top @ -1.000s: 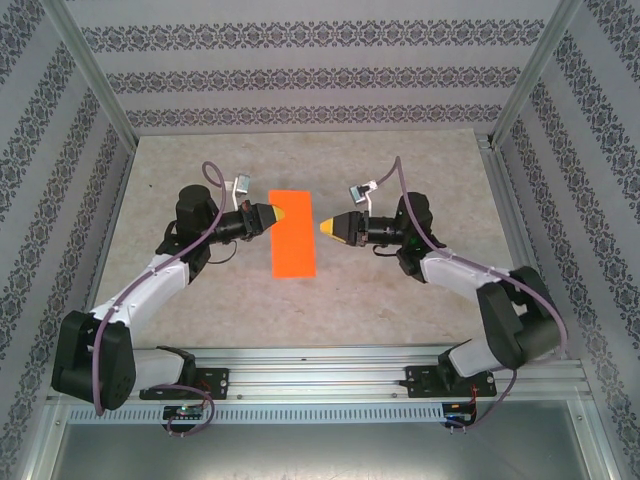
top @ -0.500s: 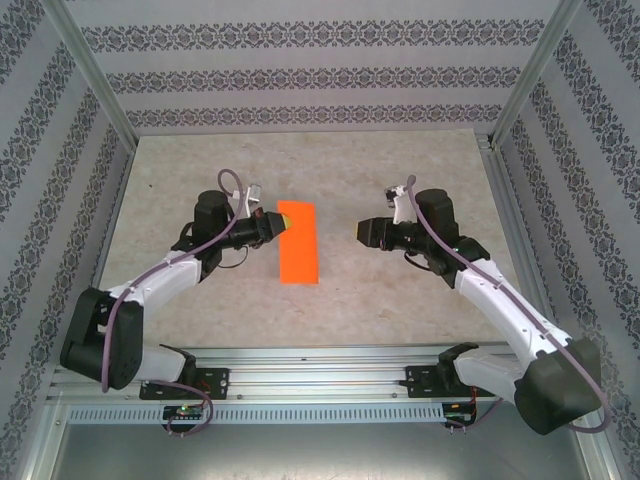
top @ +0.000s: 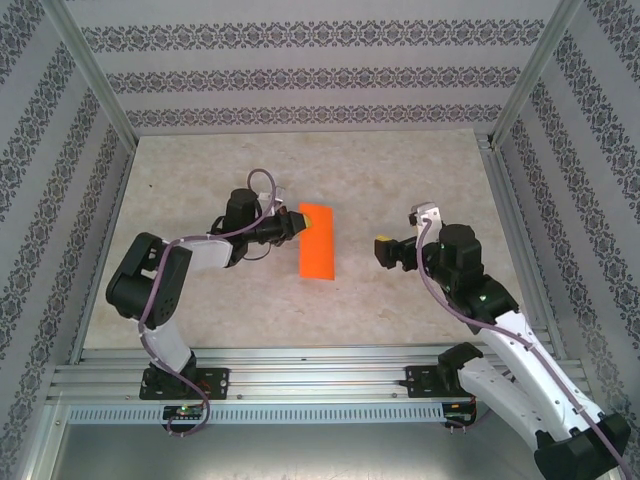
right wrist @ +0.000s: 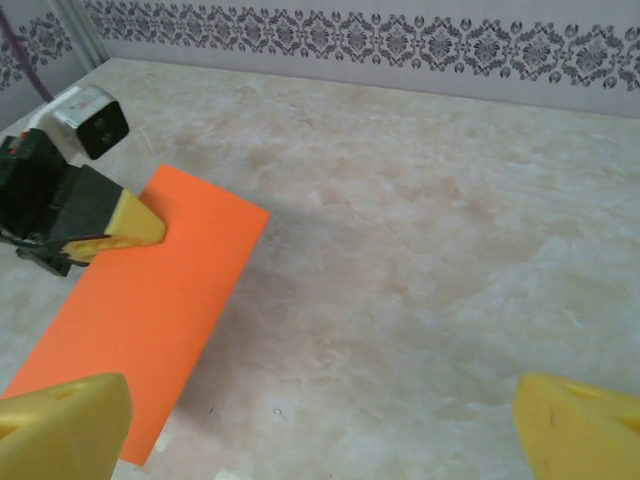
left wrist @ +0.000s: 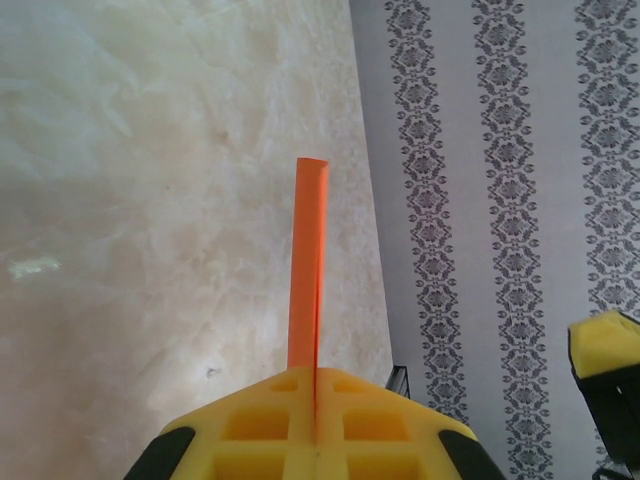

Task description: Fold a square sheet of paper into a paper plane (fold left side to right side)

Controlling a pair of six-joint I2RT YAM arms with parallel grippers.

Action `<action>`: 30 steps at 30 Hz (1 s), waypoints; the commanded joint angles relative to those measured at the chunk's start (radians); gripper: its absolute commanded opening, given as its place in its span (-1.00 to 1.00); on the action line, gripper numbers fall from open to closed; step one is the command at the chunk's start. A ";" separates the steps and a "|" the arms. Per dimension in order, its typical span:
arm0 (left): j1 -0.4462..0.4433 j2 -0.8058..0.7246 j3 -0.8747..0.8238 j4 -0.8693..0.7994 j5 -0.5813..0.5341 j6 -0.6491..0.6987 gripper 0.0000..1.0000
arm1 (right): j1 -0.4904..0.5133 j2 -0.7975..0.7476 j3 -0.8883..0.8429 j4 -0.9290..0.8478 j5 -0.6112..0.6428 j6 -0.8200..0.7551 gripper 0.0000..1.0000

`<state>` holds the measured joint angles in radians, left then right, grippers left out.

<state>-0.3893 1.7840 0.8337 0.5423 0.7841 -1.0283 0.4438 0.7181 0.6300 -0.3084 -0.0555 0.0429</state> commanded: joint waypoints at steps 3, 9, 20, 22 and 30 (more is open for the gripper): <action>-0.012 0.028 -0.021 0.102 -0.030 -0.012 -1.00 | 0.187 0.019 -0.074 0.163 0.125 -0.169 0.96; -0.011 0.071 -0.046 0.034 -0.068 -0.030 -1.00 | 0.521 0.156 -0.185 0.416 0.362 -0.354 0.96; -0.012 0.117 -0.069 -0.005 -0.097 -0.095 -1.00 | 0.821 0.696 -0.139 0.797 0.640 -0.622 0.95; -0.011 0.115 -0.071 -0.017 -0.098 -0.098 -1.00 | 0.830 0.766 -0.126 0.857 0.644 -0.645 0.95; -0.012 0.117 -0.074 -0.030 -0.091 -0.089 -1.00 | 0.829 0.875 -0.105 0.950 0.680 -0.665 0.72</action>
<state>-0.3897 1.8912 0.7673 0.5259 0.6968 -1.1099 1.2682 1.5753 0.4953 0.5583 0.5850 -0.6044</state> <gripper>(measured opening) 0.059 0.887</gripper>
